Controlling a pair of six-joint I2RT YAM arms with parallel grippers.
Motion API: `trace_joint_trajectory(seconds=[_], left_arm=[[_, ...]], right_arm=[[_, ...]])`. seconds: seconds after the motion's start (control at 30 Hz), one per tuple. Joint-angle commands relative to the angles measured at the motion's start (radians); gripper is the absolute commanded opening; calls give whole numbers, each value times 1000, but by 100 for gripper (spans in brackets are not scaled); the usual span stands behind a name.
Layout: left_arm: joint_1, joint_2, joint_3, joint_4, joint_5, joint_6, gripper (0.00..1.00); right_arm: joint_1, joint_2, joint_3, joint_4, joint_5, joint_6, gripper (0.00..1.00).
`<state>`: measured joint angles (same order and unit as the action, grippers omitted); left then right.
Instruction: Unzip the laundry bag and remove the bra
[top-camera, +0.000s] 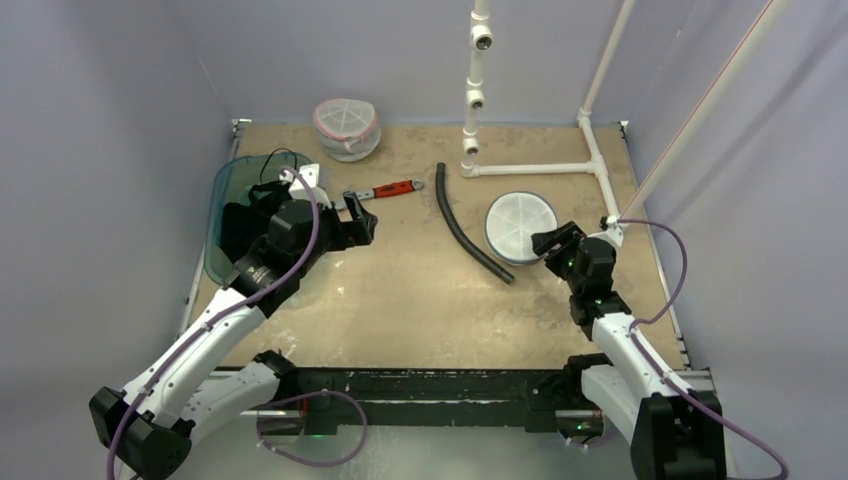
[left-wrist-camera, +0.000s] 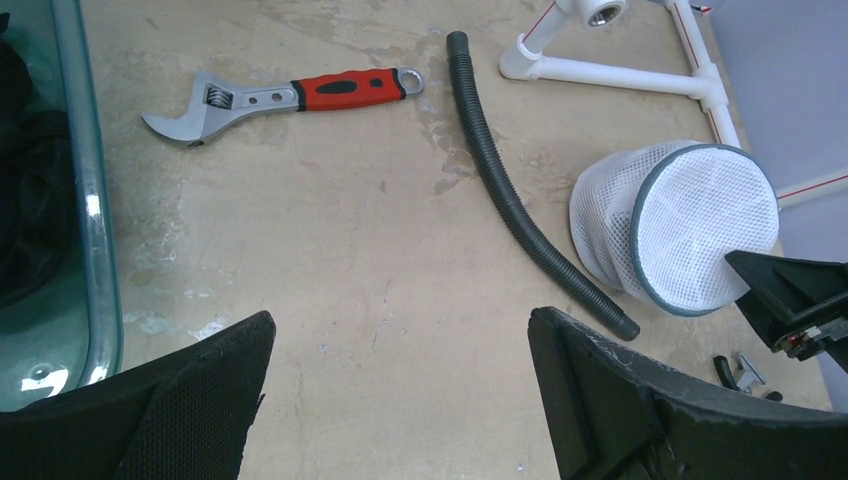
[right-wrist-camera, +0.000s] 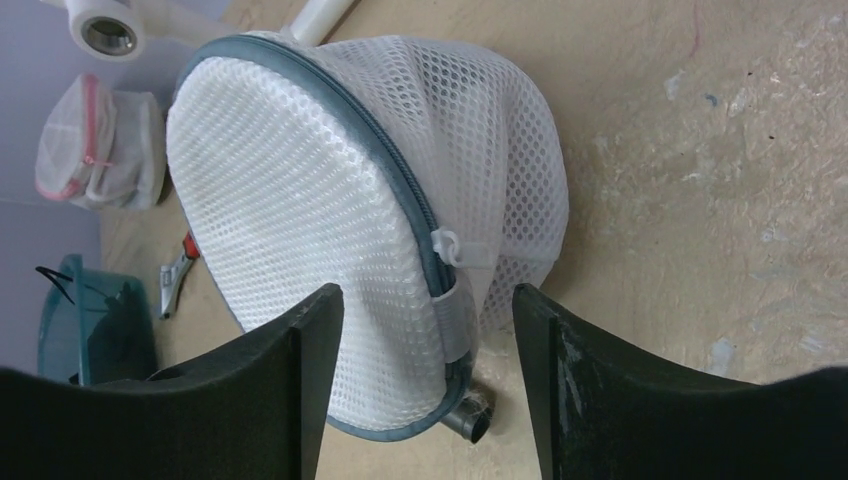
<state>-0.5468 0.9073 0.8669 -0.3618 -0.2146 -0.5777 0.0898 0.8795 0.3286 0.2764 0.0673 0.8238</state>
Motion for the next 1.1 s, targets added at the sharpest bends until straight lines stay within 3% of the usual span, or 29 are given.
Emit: trace_joint_trajectory(seconds=[0.0, 0.33, 0.47, 0.57, 0.8, 0.97, 1.07], left_arm=[[-6, 3, -9, 37, 18, 29, 96], [-8, 19, -4, 21, -1, 15, 93], [-8, 15, -6, 14, -4, 10, 92], [-9, 6, -1, 6, -22, 16, 92], [-8, -25, 19, -10, -81, 26, 92], [-8, -54, 20, -4, -116, -12, 92], [-8, -98, -28, 69, -69, -40, 92]], right_arm=[[-10, 13, -17, 82, -40, 8, 64], [-10, -26, 9, 50, -66, -17, 38], [-11, -66, 34, 3, -66, -35, 21], [-11, -125, 75, -61, -66, -58, 1], [-9, -264, 277, -229, -77, -159, 0], [6, -246, 413, -275, -277, -191, 0], [30, -216, 448, -261, -454, -196, 0]])
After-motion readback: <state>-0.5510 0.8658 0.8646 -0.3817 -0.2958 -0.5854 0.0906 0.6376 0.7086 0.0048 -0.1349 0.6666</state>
